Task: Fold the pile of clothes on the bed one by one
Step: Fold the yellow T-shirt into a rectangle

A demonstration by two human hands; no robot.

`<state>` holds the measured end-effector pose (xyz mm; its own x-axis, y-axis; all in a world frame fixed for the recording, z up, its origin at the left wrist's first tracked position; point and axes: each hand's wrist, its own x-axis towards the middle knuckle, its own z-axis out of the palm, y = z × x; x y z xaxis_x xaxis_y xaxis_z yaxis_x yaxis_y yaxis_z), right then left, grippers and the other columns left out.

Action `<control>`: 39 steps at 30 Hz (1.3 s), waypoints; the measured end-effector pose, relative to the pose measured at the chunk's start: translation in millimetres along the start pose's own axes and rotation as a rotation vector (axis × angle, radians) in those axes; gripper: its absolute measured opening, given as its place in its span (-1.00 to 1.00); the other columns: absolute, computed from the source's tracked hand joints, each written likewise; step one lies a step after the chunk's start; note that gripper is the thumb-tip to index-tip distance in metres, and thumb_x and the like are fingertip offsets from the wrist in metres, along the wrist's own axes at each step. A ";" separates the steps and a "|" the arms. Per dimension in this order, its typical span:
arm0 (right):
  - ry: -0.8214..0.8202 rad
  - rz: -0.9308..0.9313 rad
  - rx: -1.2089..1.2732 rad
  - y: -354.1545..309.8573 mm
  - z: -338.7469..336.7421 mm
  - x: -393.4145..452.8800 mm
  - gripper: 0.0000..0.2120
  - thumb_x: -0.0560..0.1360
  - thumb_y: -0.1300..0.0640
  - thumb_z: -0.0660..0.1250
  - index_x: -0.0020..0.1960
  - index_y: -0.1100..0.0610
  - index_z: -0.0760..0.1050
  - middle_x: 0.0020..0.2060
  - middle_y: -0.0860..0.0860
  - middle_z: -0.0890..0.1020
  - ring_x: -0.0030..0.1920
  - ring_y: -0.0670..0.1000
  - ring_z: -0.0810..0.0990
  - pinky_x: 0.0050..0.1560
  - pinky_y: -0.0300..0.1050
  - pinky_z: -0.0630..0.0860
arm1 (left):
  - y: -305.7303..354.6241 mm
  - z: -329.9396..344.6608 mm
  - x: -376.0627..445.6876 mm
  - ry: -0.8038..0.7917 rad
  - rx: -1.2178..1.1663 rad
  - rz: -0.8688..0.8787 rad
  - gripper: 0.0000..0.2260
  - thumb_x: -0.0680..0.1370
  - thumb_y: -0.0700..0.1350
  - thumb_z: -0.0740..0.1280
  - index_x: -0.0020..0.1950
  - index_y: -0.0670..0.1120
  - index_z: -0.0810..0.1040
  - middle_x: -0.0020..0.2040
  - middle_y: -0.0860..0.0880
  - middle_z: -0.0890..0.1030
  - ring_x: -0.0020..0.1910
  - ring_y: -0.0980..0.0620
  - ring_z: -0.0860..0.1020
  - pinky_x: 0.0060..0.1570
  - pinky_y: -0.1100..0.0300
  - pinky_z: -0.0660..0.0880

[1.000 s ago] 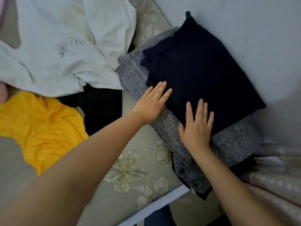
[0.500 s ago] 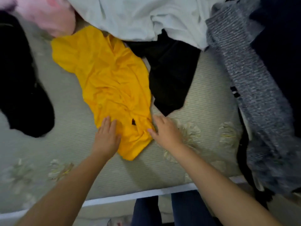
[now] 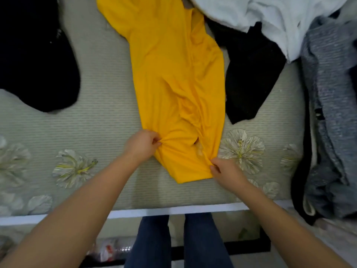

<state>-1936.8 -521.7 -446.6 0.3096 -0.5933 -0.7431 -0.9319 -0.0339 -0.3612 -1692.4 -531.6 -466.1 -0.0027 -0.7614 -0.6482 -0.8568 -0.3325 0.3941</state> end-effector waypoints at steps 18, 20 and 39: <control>0.354 -0.058 -0.100 -78.4 9.3 33.2 -0.82 0.54 0.21 0.19 -0.04 0.34 0.45 -0.13 0.27 0.56 -0.11 0.21 0.51 -0.24 -0.09 0.21 | -67.8 36.1 -78.7 0.274 -0.406 -0.323 -0.64 0.50 -0.16 0.33 0.25 -0.23 0.38 0.08 -0.22 0.50 0.07 -0.21 0.47 -0.10 0.06 0.33; 0.544 0.037 0.030 -48.6 -12.8 14.6 -0.85 0.52 0.27 0.19 -0.08 0.37 0.45 -0.21 0.31 0.54 -0.23 0.18 0.47 -0.31 -0.14 0.13 | -63.0 41.3 -77.0 0.298 -0.433 -0.339 -0.84 0.52 -0.23 0.26 0.07 -0.26 0.42 -0.15 -0.19 0.47 -0.07 -0.21 0.47 -0.21 0.08 0.28; 0.175 0.425 -0.154 52.8 -29.8 -35.6 -0.80 0.54 0.18 0.16 -0.03 0.32 0.46 -0.03 0.25 0.55 0.02 0.23 0.51 -0.16 -0.06 0.33 | -25.8 52.9 -97.0 -0.207 0.036 -0.514 -0.90 0.53 -0.22 0.19 -0.09 -0.24 0.45 0.09 -0.28 0.52 0.05 -0.21 0.49 -0.03 0.03 0.41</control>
<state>-2002.7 -526.4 -422.5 -0.1289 -0.7064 -0.6960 -0.9902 0.1302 0.0512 -1697.3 -419.7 -447.8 0.3224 -0.3792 -0.8674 -0.7914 -0.6107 -0.0272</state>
